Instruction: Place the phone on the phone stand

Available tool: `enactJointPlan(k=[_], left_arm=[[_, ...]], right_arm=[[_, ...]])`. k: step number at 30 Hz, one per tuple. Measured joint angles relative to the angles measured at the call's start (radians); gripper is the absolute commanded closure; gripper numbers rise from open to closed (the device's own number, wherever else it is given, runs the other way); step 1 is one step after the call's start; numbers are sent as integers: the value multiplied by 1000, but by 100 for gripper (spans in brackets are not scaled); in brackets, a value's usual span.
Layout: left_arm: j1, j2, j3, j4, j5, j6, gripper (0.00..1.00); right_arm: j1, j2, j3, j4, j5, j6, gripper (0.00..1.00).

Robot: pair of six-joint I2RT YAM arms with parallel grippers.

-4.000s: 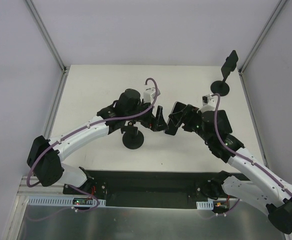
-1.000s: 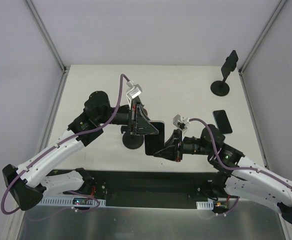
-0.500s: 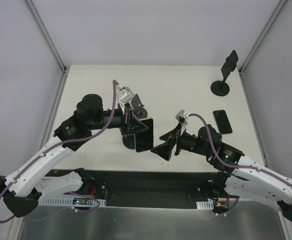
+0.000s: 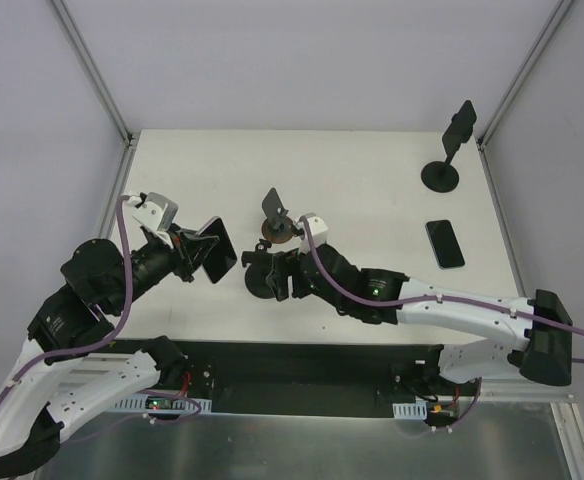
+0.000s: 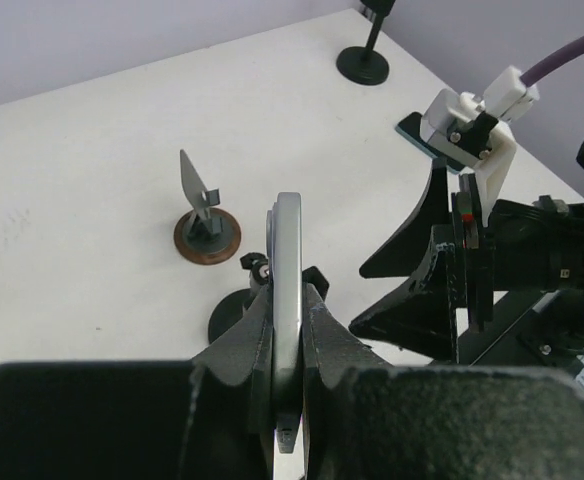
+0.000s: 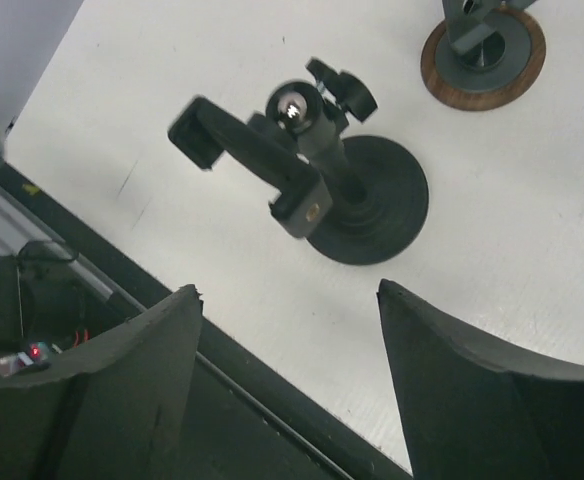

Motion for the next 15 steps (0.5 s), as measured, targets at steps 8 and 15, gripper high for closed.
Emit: enactJointPlan(k=[8, 15], left_arm=[[0, -14, -40, -41, -52, 16, 100], [0, -20, -45, -56, -52, 23, 100]], right_arm=[[29, 161, 202, -113, 155, 61, 49], [29, 280, 329, -211, 193, 73, 60]])
